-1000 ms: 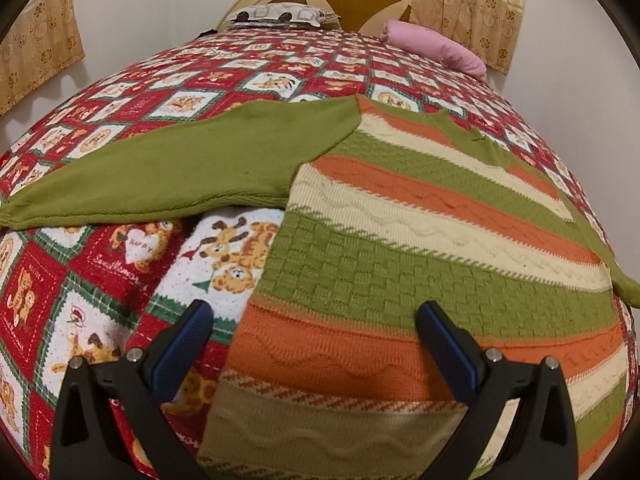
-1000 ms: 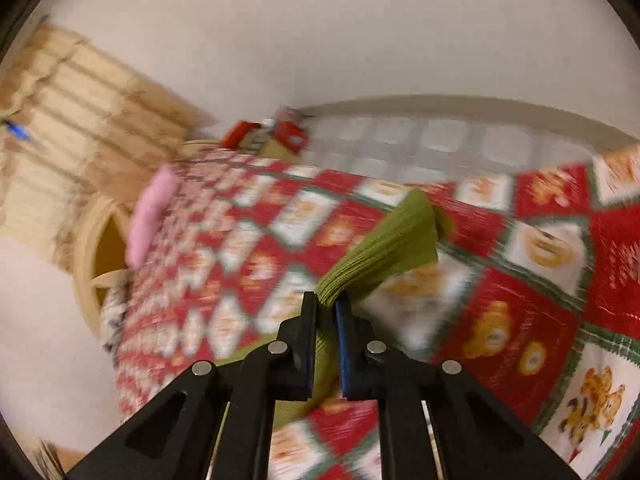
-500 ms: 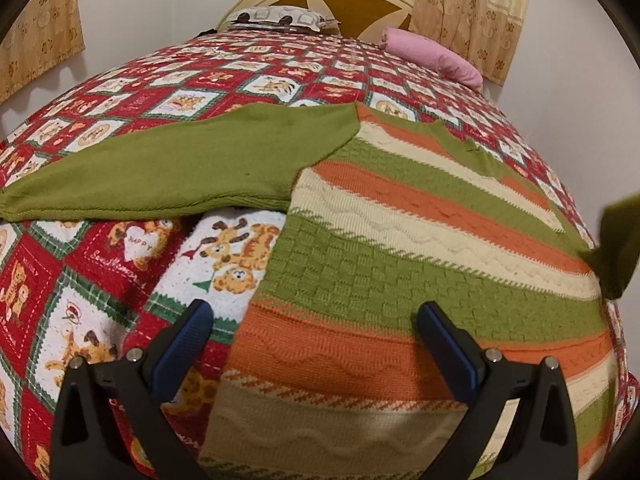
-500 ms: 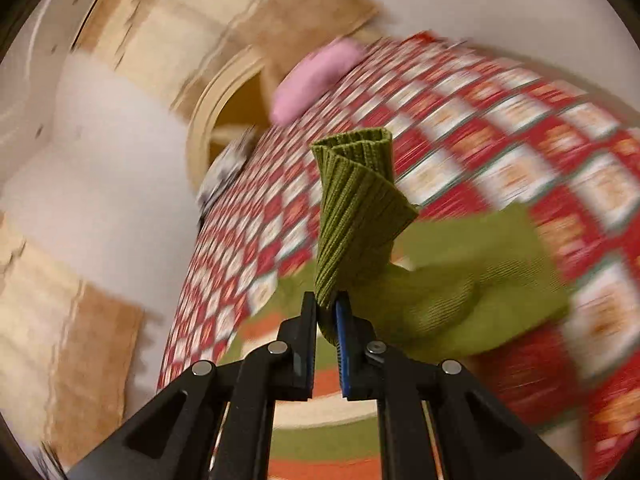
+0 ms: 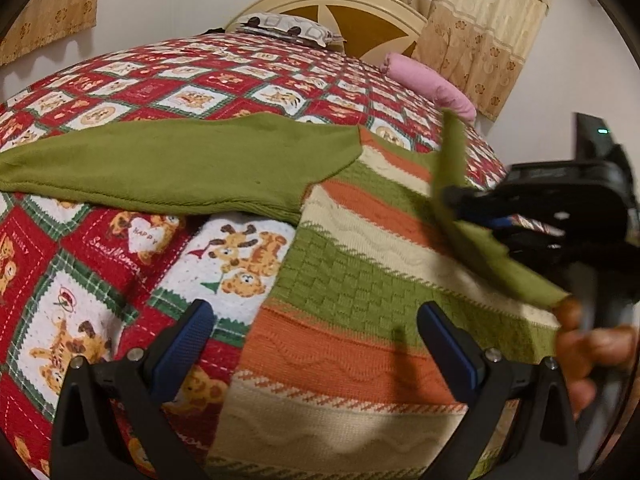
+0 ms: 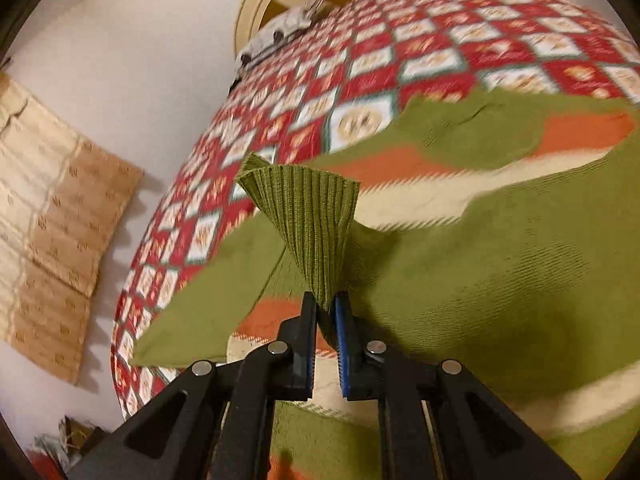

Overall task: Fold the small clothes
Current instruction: 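Grasp the sleeve cuff with the right gripper and fold it across the sweater back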

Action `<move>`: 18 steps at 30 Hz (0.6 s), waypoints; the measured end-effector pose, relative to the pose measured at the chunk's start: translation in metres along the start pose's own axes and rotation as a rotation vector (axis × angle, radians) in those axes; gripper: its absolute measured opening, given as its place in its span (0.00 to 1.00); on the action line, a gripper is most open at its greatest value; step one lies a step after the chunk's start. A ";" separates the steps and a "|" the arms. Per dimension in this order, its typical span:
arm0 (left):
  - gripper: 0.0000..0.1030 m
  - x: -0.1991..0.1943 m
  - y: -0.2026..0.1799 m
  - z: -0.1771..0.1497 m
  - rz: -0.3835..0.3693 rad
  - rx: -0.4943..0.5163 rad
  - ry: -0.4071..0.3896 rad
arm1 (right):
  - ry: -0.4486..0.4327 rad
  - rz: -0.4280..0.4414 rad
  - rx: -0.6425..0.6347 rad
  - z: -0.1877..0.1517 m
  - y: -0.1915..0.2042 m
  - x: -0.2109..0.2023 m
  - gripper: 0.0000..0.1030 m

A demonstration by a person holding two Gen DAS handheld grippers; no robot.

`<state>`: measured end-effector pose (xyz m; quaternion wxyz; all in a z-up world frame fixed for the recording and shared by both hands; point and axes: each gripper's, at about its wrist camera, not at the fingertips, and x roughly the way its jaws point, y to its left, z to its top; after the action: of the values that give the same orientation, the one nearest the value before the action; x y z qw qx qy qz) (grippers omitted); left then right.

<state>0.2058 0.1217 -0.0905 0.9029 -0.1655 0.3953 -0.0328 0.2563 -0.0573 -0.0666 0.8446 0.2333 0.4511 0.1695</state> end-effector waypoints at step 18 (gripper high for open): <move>1.00 -0.001 0.003 -0.003 0.004 -0.004 -0.003 | 0.024 0.038 -0.159 -0.003 0.013 0.018 0.24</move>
<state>0.2028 0.1242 -0.0924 0.9032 -0.1664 0.3946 -0.0300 0.2629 -0.0366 -0.0732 0.8517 0.1718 0.4417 0.2236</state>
